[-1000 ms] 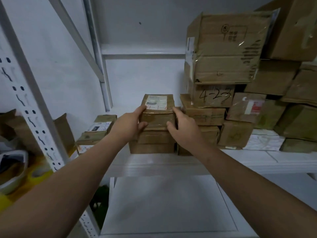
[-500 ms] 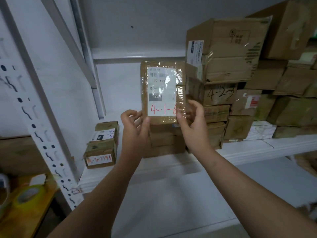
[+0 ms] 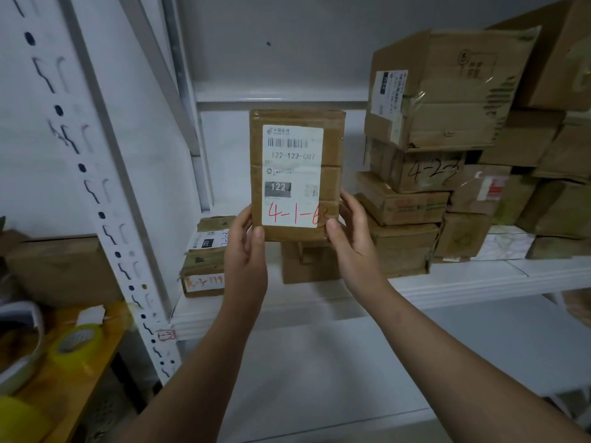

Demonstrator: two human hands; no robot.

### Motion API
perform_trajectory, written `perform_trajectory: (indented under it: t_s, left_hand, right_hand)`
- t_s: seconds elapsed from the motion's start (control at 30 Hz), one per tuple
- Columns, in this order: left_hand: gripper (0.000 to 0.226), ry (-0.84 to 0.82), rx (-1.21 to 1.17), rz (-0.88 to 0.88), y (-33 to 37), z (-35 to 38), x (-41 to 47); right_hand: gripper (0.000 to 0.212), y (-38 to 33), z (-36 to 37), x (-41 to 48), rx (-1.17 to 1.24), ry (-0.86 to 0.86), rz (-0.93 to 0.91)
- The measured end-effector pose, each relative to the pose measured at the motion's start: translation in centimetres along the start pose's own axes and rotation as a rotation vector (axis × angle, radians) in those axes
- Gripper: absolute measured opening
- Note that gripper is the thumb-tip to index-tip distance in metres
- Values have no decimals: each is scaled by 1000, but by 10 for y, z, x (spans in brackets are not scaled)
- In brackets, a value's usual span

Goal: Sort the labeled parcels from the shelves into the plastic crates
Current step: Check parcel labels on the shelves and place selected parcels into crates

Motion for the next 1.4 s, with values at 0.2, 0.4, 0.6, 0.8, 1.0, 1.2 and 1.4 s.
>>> perform_trajectory:
  t_s: [0.2,0.4,0.6,0.8,1.0,1.2,1.4]
  left_hand:
    - [37,20,23,8,1,-5,3]
    - [36,43,34,17,5,-5,3]
    - [35,53,68,39,9,-5,4]
    - [35,127,253,52,11,-17,8]
    - [51,97,867,133,28,-48,14]
    - [54,17,1259,187,33,-77,36]
    - [49,-132,1607,149,8,-89,37]
  right_hand:
    - [44,2,6,5,33,-9,-7]
    - [43,-1,8,9,48,-42,-10]
    - [45,-3,9,12,17,-50,4]
    - [52,-4,18,16,-71,-152,-28]
    - [77,3,51,31,-231,-301,-38]
    - [67,16,98,37,-302,-241,-6]
    - [81,35,126,21,-369,-323,149]
Point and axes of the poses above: each hand's wrist, its own x-axis towards the middle knuckle, its own z-axis out of the palm, y = z × x, the point moved 1 cm from there along x, towards the middle knuckle, and after that the axes turned 3 degrees about -z, right-handed, at the moved point
